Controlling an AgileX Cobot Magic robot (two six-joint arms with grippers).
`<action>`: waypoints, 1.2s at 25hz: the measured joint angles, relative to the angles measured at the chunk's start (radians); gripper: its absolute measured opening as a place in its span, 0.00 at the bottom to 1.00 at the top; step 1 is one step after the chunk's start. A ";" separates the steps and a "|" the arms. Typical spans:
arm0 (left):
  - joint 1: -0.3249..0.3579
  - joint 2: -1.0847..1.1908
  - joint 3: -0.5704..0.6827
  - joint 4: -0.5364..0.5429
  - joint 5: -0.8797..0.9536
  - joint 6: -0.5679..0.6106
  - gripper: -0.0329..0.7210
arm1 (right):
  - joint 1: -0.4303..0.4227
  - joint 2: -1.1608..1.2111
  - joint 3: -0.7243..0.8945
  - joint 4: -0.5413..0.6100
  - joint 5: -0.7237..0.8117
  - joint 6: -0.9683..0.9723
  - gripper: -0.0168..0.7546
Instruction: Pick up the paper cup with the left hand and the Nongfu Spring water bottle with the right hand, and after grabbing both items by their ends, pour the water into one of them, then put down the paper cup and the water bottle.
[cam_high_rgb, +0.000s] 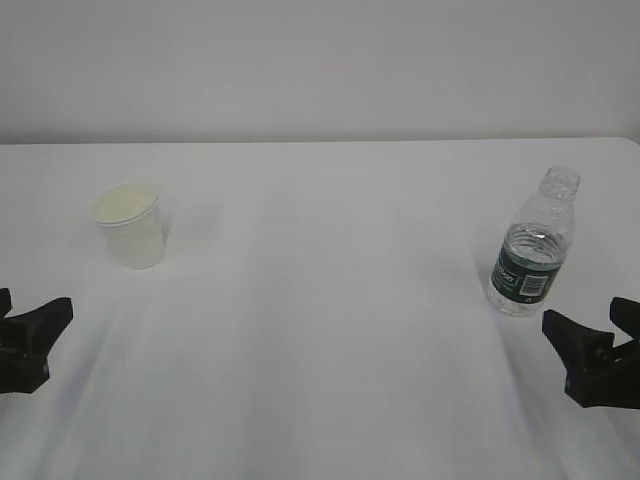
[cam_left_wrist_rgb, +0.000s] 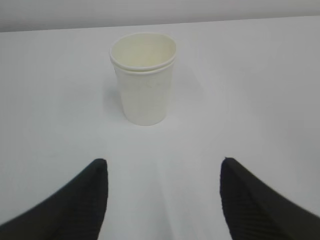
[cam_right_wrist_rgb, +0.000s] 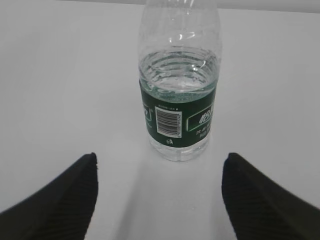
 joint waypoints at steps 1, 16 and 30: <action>0.000 0.000 0.000 0.000 0.000 0.000 0.72 | 0.000 0.000 0.000 0.000 0.000 0.005 0.79; 0.000 0.000 0.000 0.000 0.000 0.000 0.72 | 0.000 0.000 0.000 -0.002 0.000 0.005 0.79; 0.000 0.082 -0.024 -0.031 0.000 0.000 0.85 | 0.000 0.000 0.000 -0.002 0.000 0.005 0.79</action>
